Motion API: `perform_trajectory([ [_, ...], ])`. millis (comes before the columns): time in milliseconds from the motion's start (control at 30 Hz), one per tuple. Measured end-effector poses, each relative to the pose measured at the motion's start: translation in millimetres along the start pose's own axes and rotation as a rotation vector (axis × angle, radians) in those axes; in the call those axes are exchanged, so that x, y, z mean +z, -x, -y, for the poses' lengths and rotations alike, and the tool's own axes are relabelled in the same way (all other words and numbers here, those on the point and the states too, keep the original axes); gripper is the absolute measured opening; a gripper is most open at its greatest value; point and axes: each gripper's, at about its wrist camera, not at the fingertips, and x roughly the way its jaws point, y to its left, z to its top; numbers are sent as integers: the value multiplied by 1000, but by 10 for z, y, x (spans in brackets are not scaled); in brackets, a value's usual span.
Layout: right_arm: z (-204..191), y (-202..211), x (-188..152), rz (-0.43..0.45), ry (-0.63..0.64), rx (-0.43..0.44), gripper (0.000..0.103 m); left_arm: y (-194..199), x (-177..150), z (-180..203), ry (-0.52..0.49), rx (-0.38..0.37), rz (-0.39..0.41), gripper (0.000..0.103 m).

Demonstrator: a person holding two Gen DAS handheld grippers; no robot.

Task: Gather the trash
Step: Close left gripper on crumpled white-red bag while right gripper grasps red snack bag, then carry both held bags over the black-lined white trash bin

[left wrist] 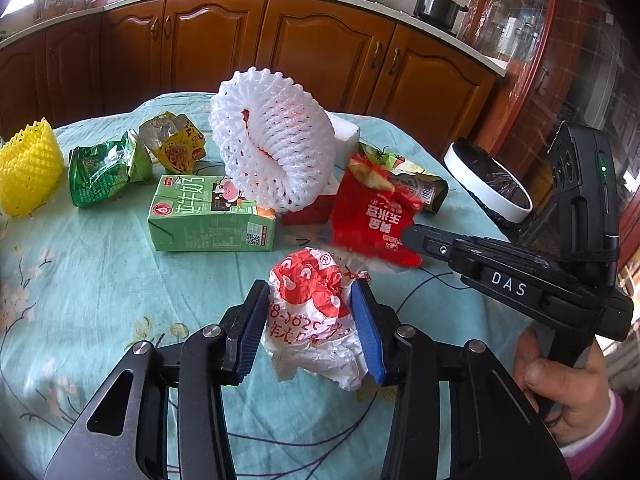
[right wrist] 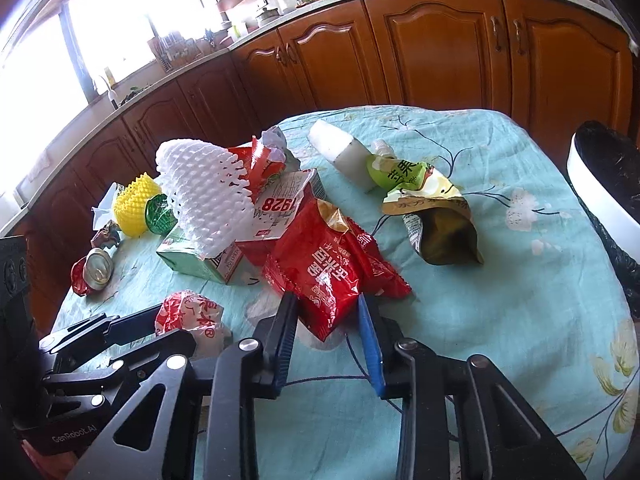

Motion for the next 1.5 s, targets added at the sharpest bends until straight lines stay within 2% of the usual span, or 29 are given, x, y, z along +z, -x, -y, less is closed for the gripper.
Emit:
perform_trajectory([
  [33, -4, 8, 0, 2, 4, 3, 8, 4, 3, -5, 0, -2, 0, 40],
  [67, -10, 12, 2, 3, 5, 2, 6, 11, 5, -9, 0, -3, -1, 40],
  [333, -109, 124, -11, 32, 22, 25, 4, 126, 60, -5, 4, -27, 21, 34],
  [633, 12, 533, -11, 111, -13, 26, 4, 212, 200, 231, -43, -69, 55, 34],
  [1033, 559, 999, -47, 190, -108, -71, 3, -27, 504, 798, -143, -142, 46, 33],
  [1500, 1343, 1373, -140, 228, -242, -187, 3, -451, 908, 1546, -238, -227, 25, 33],
])
